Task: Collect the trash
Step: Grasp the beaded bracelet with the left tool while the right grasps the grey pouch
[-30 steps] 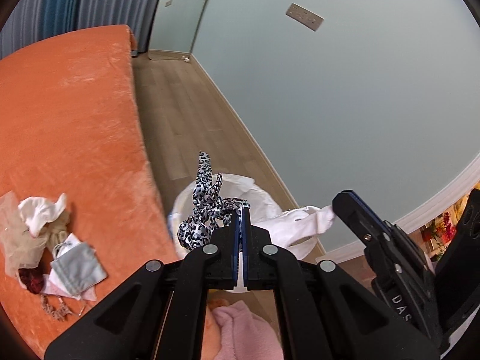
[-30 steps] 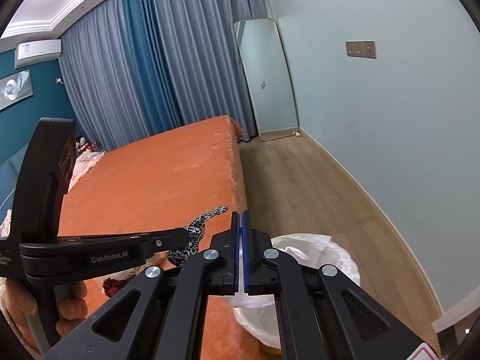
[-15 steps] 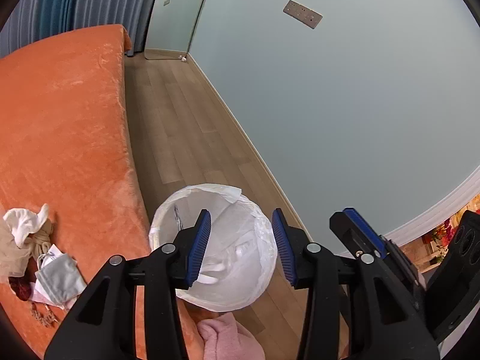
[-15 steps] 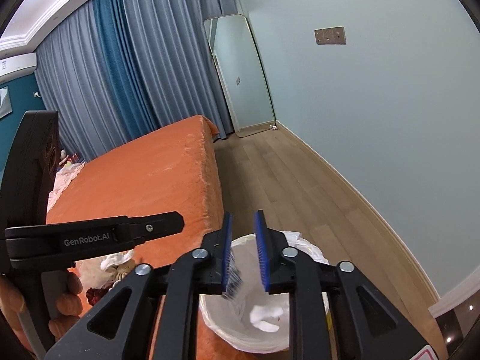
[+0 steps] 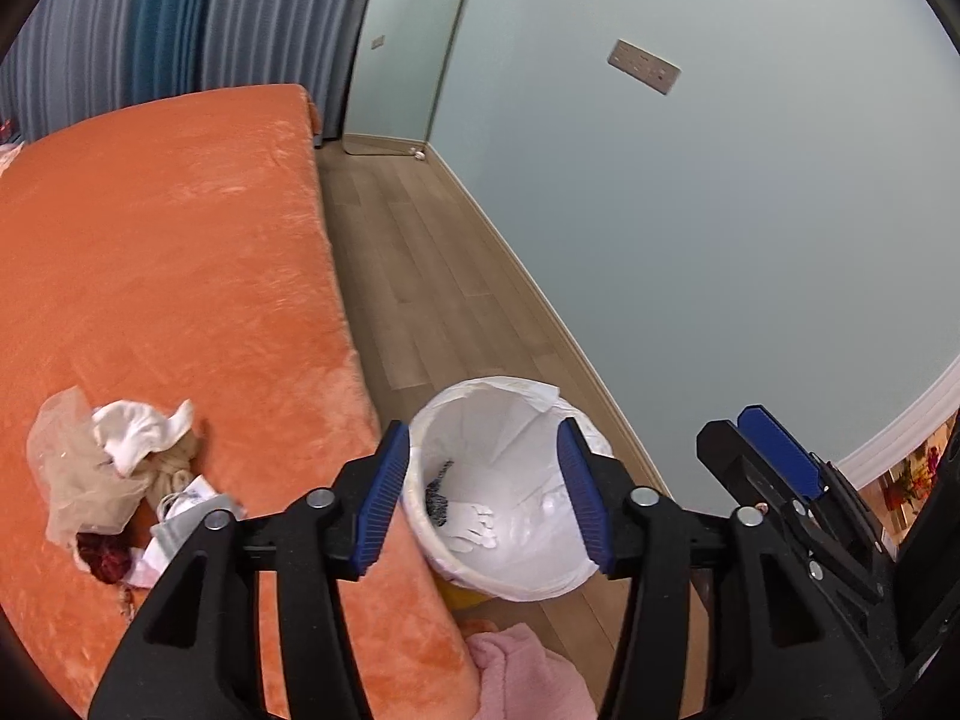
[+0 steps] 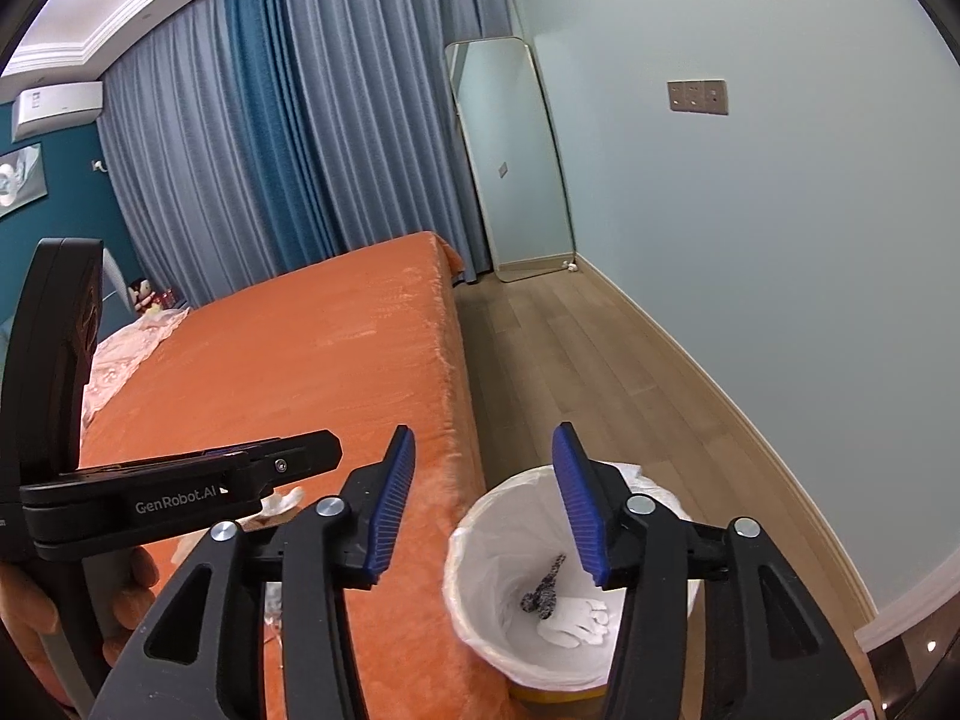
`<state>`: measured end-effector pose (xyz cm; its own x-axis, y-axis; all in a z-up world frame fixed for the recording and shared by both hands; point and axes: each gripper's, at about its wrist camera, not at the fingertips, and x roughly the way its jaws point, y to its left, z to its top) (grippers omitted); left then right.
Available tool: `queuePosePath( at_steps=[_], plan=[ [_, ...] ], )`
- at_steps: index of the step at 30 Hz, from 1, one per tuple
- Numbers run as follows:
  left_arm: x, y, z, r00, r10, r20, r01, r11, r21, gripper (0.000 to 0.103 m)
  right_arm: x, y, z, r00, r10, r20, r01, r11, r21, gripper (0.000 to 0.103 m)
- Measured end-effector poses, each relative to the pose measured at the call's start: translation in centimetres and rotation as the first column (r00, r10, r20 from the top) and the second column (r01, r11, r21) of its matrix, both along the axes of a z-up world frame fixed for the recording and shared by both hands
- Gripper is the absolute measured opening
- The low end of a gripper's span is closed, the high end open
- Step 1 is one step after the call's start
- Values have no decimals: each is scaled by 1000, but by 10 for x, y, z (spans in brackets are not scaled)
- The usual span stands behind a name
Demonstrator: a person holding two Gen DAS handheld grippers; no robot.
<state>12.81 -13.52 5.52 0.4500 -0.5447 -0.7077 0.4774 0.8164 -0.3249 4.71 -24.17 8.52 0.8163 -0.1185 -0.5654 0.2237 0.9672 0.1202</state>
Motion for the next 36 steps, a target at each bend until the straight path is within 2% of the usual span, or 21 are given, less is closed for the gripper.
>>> queuePosePath(
  at_steps=[5,11,17,23,30,36],
  plan=[
    [-1,45,-8,997,77,8,-77,996,34,54,1,31,-3,998,53,-16,-53,999,2,50],
    [2,113,-26,982,188,-22,-187,981,50,54,7,72,-16,991,122,-52,-121,992,22,50],
    [4,180,-49,952,304,-47,-300,951,76,54,13,107,-34,980,176,-92,-174,984,35,50],
    [2,231,-78,920,380,-97,-372,923,97,54,22,139,-55,967,217,-135,-212,976,46,50],
    [0,263,-109,891,432,-140,-416,900,129,54,31,175,-89,947,254,-196,-249,967,53,50],
    [2,280,-159,856,461,-235,-427,886,180,54,39,193,-126,930,266,-254,-255,964,76,50]
  ],
)
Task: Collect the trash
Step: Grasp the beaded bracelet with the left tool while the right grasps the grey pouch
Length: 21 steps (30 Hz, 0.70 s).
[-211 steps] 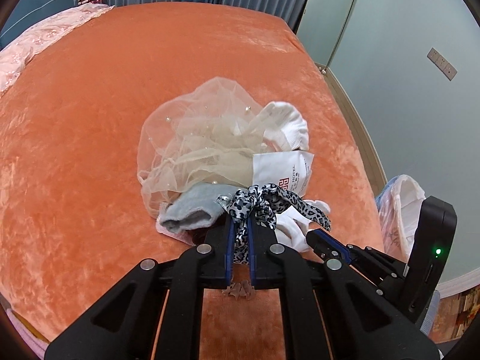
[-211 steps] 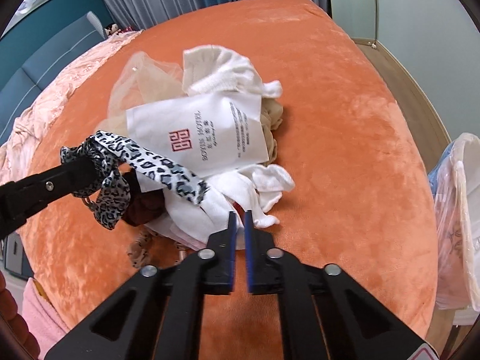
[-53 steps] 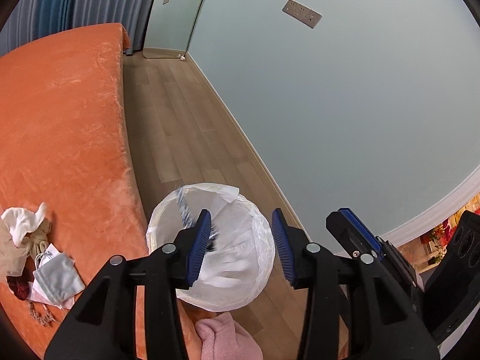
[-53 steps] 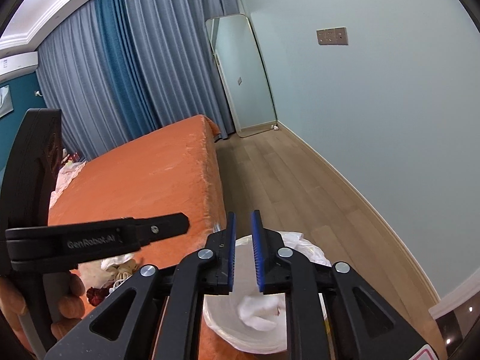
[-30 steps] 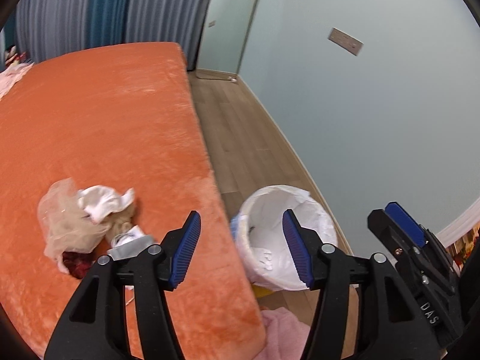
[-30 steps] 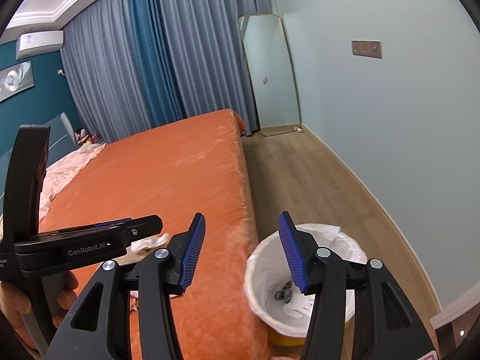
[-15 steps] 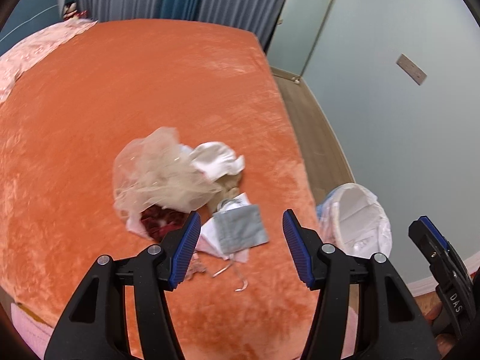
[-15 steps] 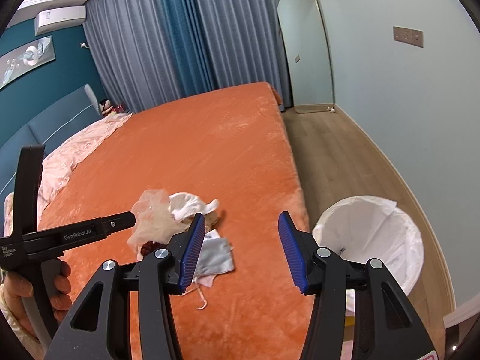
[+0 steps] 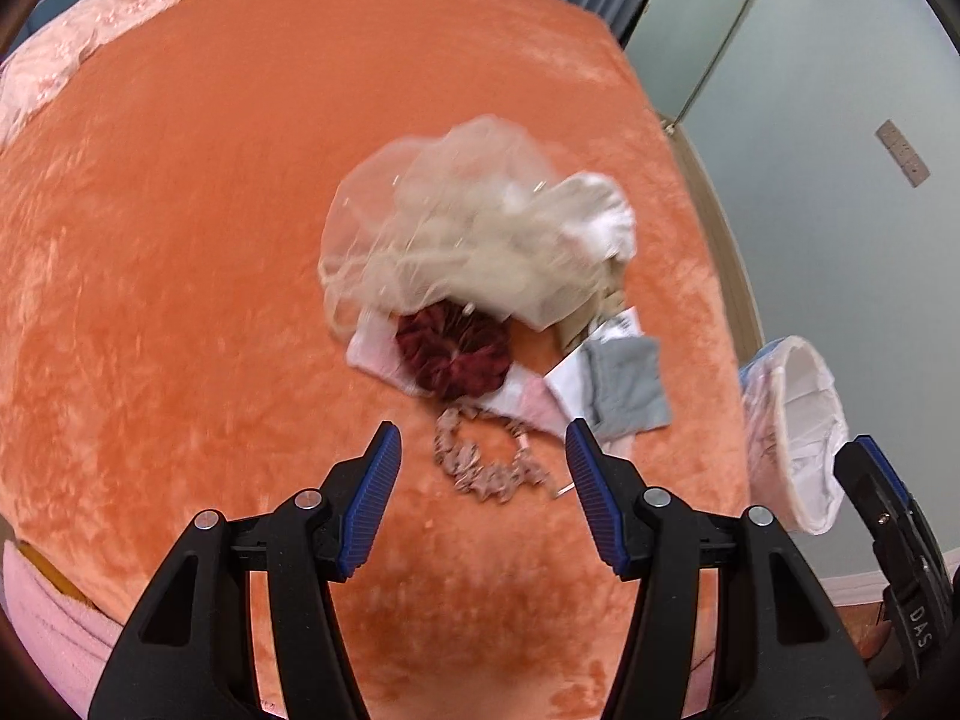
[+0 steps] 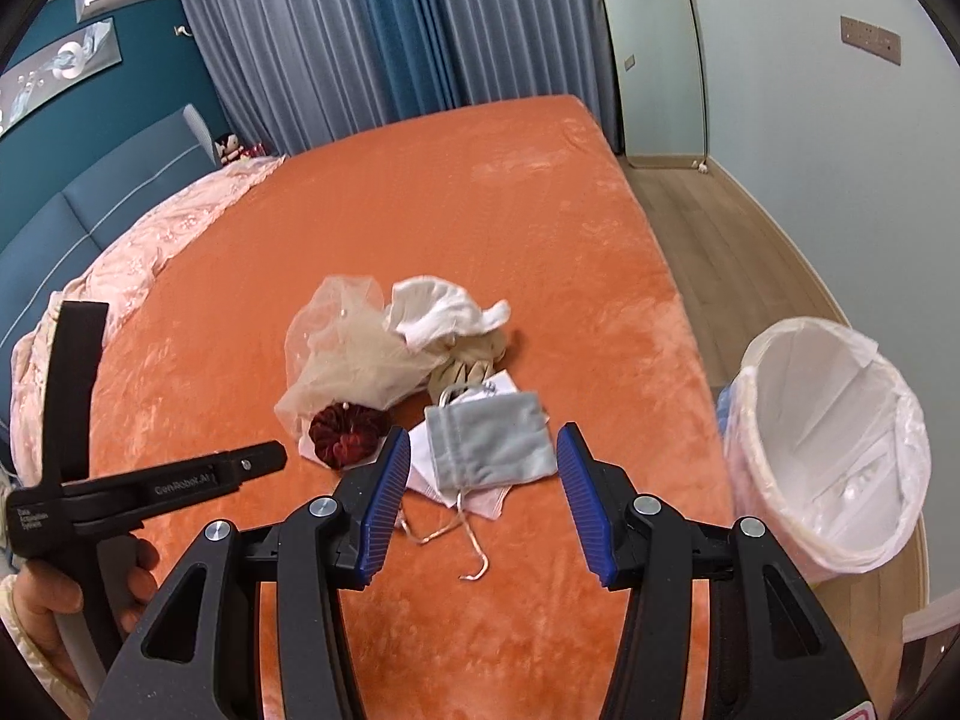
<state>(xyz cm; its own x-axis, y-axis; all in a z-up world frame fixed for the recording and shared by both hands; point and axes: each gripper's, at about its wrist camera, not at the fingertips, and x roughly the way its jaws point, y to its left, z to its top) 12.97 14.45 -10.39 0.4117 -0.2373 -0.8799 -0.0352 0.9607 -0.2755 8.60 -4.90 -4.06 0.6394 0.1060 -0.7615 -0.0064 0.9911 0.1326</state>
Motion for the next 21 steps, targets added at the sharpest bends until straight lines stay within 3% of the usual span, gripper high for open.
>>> queuePosePath(
  at_steps=[8,18,21],
  plan=[
    [11,-2,-54,995,0,-100,2,1000,19,54,20,16,-42,996,21,-85,-22,1000,-13,50],
    [34,-8,-95,984,-19,-178,26,999,35,38,58,31,-94,980,43,-194,-49,998,-29,48],
    [37,-12,-98,985,-31,-168,42,997,58,33,69,36,-109,975,48,-219,-57,998,-32,47]
  ],
)
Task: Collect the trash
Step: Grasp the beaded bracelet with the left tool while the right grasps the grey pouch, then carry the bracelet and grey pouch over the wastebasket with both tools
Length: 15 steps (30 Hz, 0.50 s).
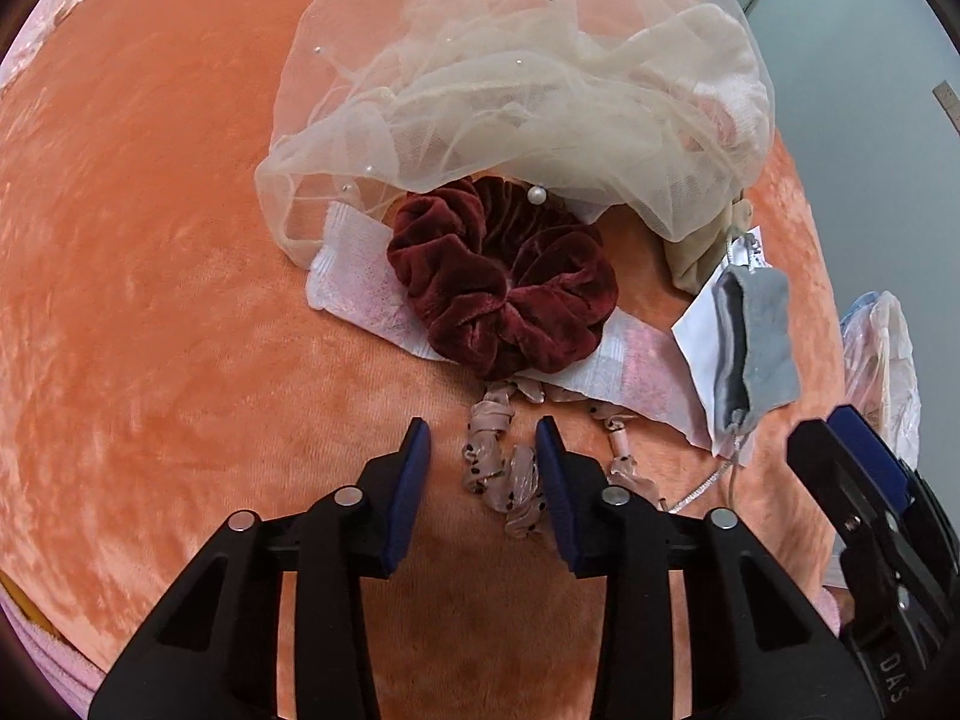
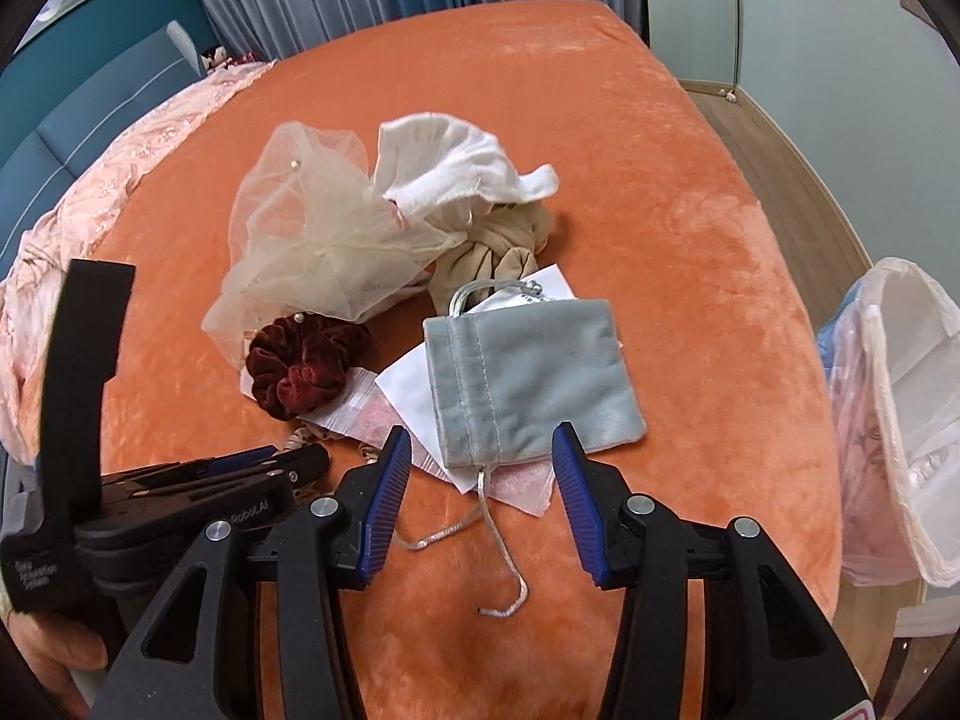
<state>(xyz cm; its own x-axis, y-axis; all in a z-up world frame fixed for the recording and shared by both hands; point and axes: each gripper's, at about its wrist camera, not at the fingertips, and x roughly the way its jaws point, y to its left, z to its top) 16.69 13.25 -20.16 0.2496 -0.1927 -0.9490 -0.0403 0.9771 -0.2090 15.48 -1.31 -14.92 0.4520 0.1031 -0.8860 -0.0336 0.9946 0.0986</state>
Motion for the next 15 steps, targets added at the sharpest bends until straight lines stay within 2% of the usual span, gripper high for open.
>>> queuePosePath(
  at_steps=[3,4,8,9,12,13,15],
  plan=[
    [2,-2,-1,1000,-17,10,16,1000,25,23,10,2,-14,1000,0,-28,0,1000,1,44],
    [4,-2,-1,1000,-17,9,16,1000,25,19,13,3,-18,999,0,-38,0,1000,3,39],
    [8,-2,-2,1000,-16,9,16,1000,16,14,19,4,-35,997,9,-79,-10,1000,-3,23],
    [7,-1,-1,1000,-18,10,18,1000,15,12,19,4,-37,997,8,-82,-8,1000,-1,23],
    [4,2,3,1000,-18,13,18,1000,7,10,17,3,-34,997,15,-74,-15,1000,-1,16],
    [3,3,5,1000,-17,13,17,1000,3,10,17,3,-31,997,19,-69,-19,1000,-1,9],
    [-1,2,10,1000,-16,17,16,1000,-8,10,15,0,-23,999,17,-51,-16,1000,3,9]
  ],
)
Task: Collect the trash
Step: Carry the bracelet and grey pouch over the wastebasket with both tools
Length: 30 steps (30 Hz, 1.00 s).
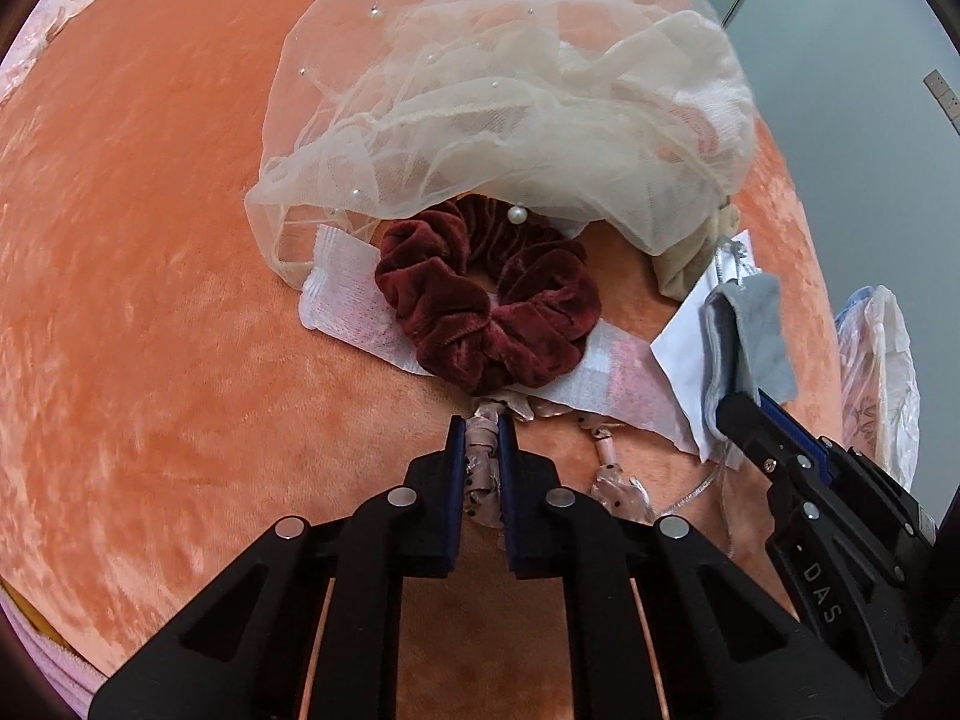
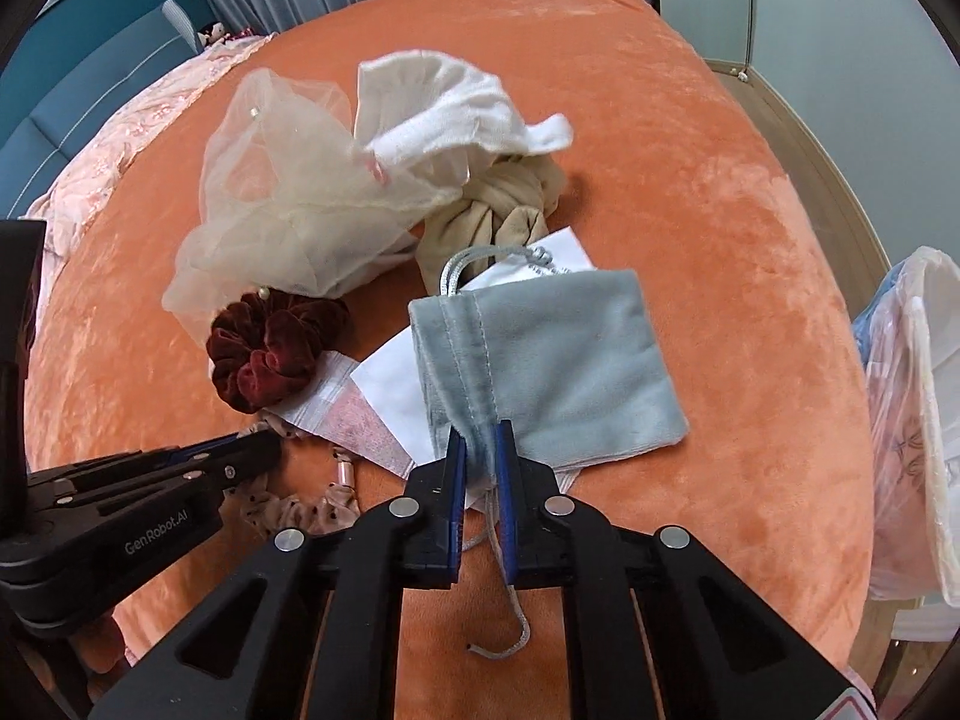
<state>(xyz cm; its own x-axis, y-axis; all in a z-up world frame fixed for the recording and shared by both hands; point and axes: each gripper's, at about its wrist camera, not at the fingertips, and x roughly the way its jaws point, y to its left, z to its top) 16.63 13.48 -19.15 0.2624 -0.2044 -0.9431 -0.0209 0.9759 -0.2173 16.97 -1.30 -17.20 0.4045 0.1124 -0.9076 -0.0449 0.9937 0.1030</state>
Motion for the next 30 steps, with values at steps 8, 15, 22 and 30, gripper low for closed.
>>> queuePosePath(
  at_steps=[8,15,22,30],
  plan=[
    [-18,-13,46,996,-28,80,30,999,-31,9,-19,-22,54,992,-46,114,40,998,55,5],
    [-33,-42,112,974,-86,209,100,993,-55,9,-37,-54,115,965,-87,246,66,993,94,5],
    [-40,-93,176,933,-143,332,176,982,-74,9,-60,-90,172,917,-146,370,109,987,118,5],
    [-47,-153,237,871,-216,442,279,957,-84,9,-88,-139,221,857,-204,472,169,979,118,5]
  ],
)
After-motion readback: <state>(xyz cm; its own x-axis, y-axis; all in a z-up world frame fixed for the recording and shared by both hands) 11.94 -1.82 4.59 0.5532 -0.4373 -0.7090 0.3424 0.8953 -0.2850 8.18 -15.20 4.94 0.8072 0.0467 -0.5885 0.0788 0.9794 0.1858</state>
